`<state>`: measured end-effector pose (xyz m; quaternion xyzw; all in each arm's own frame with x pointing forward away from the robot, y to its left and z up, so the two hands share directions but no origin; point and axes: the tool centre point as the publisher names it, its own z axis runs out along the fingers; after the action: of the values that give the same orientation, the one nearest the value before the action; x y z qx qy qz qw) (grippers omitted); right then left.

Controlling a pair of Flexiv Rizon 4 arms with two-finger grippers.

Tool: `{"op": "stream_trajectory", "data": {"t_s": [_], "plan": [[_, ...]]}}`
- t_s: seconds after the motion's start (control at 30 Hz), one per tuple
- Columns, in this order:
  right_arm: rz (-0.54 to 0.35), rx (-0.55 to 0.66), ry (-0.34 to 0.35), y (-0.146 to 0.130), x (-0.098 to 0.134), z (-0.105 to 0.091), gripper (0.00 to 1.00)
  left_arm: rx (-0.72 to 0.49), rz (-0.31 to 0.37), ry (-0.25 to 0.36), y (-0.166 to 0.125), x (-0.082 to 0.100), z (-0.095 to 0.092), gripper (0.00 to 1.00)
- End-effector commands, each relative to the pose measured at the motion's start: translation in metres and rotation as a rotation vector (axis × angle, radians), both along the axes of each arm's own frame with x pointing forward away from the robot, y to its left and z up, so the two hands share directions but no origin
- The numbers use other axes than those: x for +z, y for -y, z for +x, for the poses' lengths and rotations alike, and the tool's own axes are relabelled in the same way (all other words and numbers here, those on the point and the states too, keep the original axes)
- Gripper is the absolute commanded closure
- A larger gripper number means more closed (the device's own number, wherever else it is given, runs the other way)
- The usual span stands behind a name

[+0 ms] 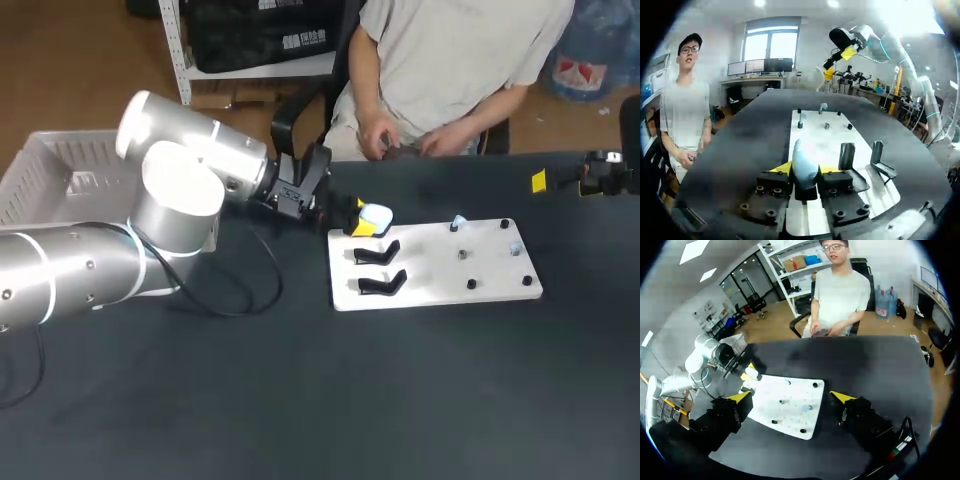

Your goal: Pick up each earbud case from the left stands, insert the matching earbuds, close the lid, and place the case in the box.

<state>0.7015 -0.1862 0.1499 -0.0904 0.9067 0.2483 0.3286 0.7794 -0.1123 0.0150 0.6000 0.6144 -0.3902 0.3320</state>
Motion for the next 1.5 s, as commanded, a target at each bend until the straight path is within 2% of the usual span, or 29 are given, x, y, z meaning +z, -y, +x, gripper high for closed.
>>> {"op": "stream_trajectory", "data": {"t_s": [0.03,0.13,0.27,0.47,0.6,0.73,0.9,1.23,1.5], "plan": [[0.001,0.002,0.000,0.001,0.000,0.000,0.00,0.001,-0.001,0.003,0.000,-0.003,0.000,1.00],[0.001,0.002,0.000,0.001,0.000,0.000,0.00,0.009,-0.007,0.010,-0.002,-0.001,-0.001,1.00],[0.001,0.002,0.000,0.001,0.000,0.000,0.00,0.024,-0.033,0.021,-0.011,0.012,-0.001,1.00],[0.001,0.002,0.000,0.001,0.000,0.000,0.00,0.028,-0.121,0.048,-0.026,0.052,-0.015,1.00],[0.001,0.002,0.000,0.001,0.000,0.000,0.00,0.039,-0.204,0.075,-0.029,0.082,-0.030,1.00],[0.001,0.002,0.000,0.001,0.000,0.000,0.00,0.088,-0.290,0.099,-0.026,0.104,-0.043,1.00],[0.001,0.002,0.000,0.001,0.000,0.000,0.00,0.114,-0.365,0.190,-0.022,0.119,-0.056,1.00],[0.001,0.002,0.000,0.001,0.000,0.000,0.00,0.088,-0.390,0.192,-0.023,0.138,-0.075,1.00],[0.001,0.002,0.000,0.001,0.000,0.000,0.00,0.088,-0.390,0.192,-0.023,0.138,-0.075,1.00]]}}
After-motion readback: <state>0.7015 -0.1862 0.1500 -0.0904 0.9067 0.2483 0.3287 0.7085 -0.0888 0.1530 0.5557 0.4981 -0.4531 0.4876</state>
